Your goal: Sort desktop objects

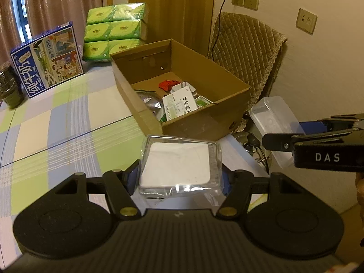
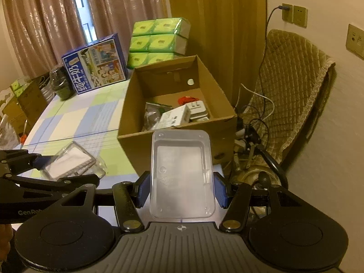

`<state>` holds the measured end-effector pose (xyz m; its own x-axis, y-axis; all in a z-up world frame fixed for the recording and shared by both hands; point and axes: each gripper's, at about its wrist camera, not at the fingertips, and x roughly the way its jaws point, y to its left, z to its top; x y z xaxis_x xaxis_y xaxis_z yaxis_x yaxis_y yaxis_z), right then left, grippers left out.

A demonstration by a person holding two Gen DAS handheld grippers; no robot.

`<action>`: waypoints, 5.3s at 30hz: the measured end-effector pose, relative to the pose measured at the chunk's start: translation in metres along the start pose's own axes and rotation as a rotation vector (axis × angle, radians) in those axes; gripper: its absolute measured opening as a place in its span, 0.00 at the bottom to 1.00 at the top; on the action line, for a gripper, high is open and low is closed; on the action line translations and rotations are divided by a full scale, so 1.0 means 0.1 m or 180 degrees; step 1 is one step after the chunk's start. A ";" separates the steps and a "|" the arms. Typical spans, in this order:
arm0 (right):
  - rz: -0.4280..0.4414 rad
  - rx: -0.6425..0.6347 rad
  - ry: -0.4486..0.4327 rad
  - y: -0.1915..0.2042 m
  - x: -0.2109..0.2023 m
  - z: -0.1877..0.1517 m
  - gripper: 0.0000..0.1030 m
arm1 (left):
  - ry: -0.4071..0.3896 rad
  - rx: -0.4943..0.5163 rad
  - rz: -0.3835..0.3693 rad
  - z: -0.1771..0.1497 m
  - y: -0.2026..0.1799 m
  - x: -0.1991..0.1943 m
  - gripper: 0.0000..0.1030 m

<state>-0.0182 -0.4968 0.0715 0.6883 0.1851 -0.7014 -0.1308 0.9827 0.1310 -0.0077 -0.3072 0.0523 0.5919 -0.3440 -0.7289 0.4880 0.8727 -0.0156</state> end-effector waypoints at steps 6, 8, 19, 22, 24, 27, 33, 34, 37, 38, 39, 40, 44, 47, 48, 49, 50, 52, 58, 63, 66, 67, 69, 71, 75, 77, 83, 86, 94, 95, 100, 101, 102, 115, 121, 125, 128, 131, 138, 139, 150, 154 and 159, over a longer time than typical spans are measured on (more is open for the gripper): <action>-0.0017 -0.0020 0.0004 -0.10 0.03 0.06 0.52 | -0.0011 0.0001 -0.0014 0.09 -0.08 0.07 0.60; -0.0024 -0.0026 -0.0003 -0.12 0.03 0.08 0.52 | -0.0017 0.0005 -0.0018 0.12 -0.09 0.08 0.60; -0.0029 -0.0124 -0.0012 -0.17 0.17 0.30 0.52 | -0.0061 -0.0079 0.0000 0.32 -0.06 0.19 0.60; -0.0027 -0.0172 -0.0015 -0.16 0.22 0.39 0.52 | -0.0084 -0.0110 0.0008 0.40 -0.03 0.23 0.60; -0.0028 -0.0203 -0.0018 -0.16 0.26 0.44 0.52 | -0.0104 -0.0136 0.0013 0.45 -0.01 0.25 0.60; -0.0020 -0.0238 -0.0027 -0.16 0.31 0.53 0.52 | -0.0130 -0.0171 0.0018 0.53 0.03 0.28 0.60; -0.0015 -0.0326 -0.0028 -0.16 0.46 0.72 0.52 | -0.0144 -0.0252 0.0021 0.68 0.13 0.40 0.60; -0.0013 -0.0341 -0.0026 -0.16 0.49 0.76 0.52 | -0.0147 -0.0263 0.0020 0.70 0.15 0.42 0.60; -0.0020 -0.0371 -0.0021 -0.16 0.58 0.85 0.52 | -0.0142 -0.0325 0.0011 0.78 0.20 0.50 0.60; -0.0024 -0.0376 -0.0023 -0.16 0.61 0.88 0.52 | -0.0141 -0.0345 0.0006 0.81 0.21 0.53 0.60; -0.0027 -0.0382 -0.0023 -0.17 0.65 0.91 0.52 | -0.0141 -0.0359 0.0000 0.84 0.23 0.56 0.60; -0.0031 -0.0392 -0.0023 -0.18 0.67 0.94 0.52 | -0.0143 -0.0368 -0.0005 0.87 0.24 0.59 0.60; -0.0039 -0.0432 -0.0017 -0.20 0.80 1.06 0.52 | -0.0152 -0.0381 0.0003 0.98 0.28 0.71 0.60; -0.0073 -0.0456 -0.0009 -0.23 0.89 1.12 0.52 | -0.0128 -0.0402 -0.0007 1.06 0.32 0.83 0.60; -0.0079 -0.0458 -0.0003 -0.23 0.93 1.15 0.52 | -0.0117 -0.0403 -0.0014 1.08 0.32 0.86 0.60; -0.0081 -0.0460 0.0003 -0.24 0.96 1.17 0.52 | -0.0106 -0.0409 -0.0017 1.10 0.34 0.90 0.60; -0.0087 -0.0465 0.0008 -0.25 0.99 1.18 0.52 | -0.0098 -0.0412 -0.0016 1.11 0.34 0.93 0.60; -0.0103 -0.0483 0.0014 -0.25 1.04 1.21 0.52 | -0.0077 -0.0415 -0.0028 1.14 0.36 1.00 0.60; -0.0137 -0.0465 0.0029 -0.27 1.17 1.28 0.52 | -0.0049 -0.0344 -0.0052 1.20 0.36 1.20 0.62; -0.0182 -0.0431 0.0061 -0.30 1.25 1.31 0.52 | -0.0178 -0.0446 -0.0140 1.30 0.50 1.33 0.75; -0.0172 -0.0434 0.0071 -0.29 1.27 1.31 0.52 | -0.0223 -0.0446 -0.0083 1.33 0.61 1.28 0.75; -0.0166 -0.0431 0.0076 -0.29 1.27 1.31 0.52 | -0.0224 -0.0459 -0.0064 1.33 0.65 1.27 0.75; -0.0150 -0.0423 0.0093 -0.27 1.31 1.31 0.52 | -0.0226 -0.0470 -0.0025 1.30 0.72 1.22 0.75; -0.0114 -0.0409 0.0115 -0.24 1.34 1.31 0.52 | -0.0211 -0.0454 0.0014 1.28 0.78 1.19 0.75; -0.0034 -0.0403 0.0146 -0.17 1.42 1.32 0.52 | -0.0211 -0.0525 0.0065 1.19 0.94 1.11 0.75; 0.0004 -0.0394 0.0155 -0.13 1.47 1.35 0.52 | -0.0218 -0.0538 0.0099 1.16 1.00 1.07 0.75; 0.0210 -0.0153 0.0074 -0.04 1.62 1.54 0.61 | -0.0209 -0.0597 0.0175 1.03 1.15 0.98 0.79; 0.0195 -0.0095 -0.0036 -0.03 1.56 1.56 0.76 | -0.0198 -0.0626 0.0182 0.93 1.18 0.93 0.83; 0.0137 0.0060 -0.0001 -0.12 1.28 1.21 0.86 | -0.0212 -0.0682 0.0260 0.64 1.14 0.73 0.99; 0.0135 0.0075 0.0000 -0.12 1.22 1.17 0.87 | -0.0222 -0.0667 0.0286 0.60 1.11 0.69 0.99; 0.0101 0.0061 0.0014 -0.09 0.92 0.98 0.94 | -0.0297 -0.0622 0.0425 0.47 0.98 0.43 0.99; 0.0101 0.0037 0.0027 -0.07 0.85 0.95 0.95 | -0.0320 -0.0604 0.0454 0.44 0.94 0.37 0.99; 0.0096 0.0013 0.0031 -0.05 0.77 0.92 0.95 | -0.0346 -0.0586 0.0493 0.40 0.90 0.30 0.99; -0.0017 -0.0012 -0.0018 0.10 -0.01 0.35 0.98 | -0.0210 -0.0735 0.0358 0.09 0.50 -0.30 0.99; -0.0045 0.0082 -0.0019 0.09 -0.24 0.12 0.98 | -0.0206 -0.0722 0.0390 -0.04 0.34 -0.46 0.99; -0.0068 0.0111 -0.0042 0.08 -0.39 0.03 0.98 | -0.0191 -0.0753 0.0356 -0.09 0.26 -0.54 0.99; -0.0053 0.0109 -0.0049 0.08 -0.50 0.00 0.98 | -0.0219 -0.0756 0.0341 -0.11 0.21 -0.61 0.99; -0.0052 0.0075 -0.0084 0.11 -0.59 0.00 0.98 | -0.0244 -0.0753 0.0354 -0.13 0.18 -0.65 0.99; -0.0058 -0.0049 -0.0167 0.21 -0.71 0.01 0.98 | -0.0245 -0.0763 0.0338 -0.15 0.16 -0.70 0.99; -0.0052 -0.0052 -0.0168 0.22 -0.71 0.01 0.98 | -0.0240 -0.0768 0.0342 -0.15 0.17 -0.70 0.99; -0.0055 -0.0100 -0.0174 0.26 -0.69 0.01 0.98 | -0.0268 -0.0806 0.0352 -0.14 0.16 -0.75 0.99; -0.0058 -0.0092 -0.0173 0.25 -0.69 0.01 0.98 | -0.0277 -0.0794 0.0347 -0.13 0.14 -0.76 0.99; -0.0052 -0.0097 -0.0187 0.25 -0.70 0.01 0.98 | -0.0283 -0.0773 0.0339 -0.12 0.12 -0.76 0.99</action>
<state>-0.0692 -0.4857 0.1244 0.7312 0.1698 -0.6607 -0.1402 0.9853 0.0980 -0.0541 -0.2664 0.0991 0.6908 -0.2657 -0.6725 0.2584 0.9593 -0.1136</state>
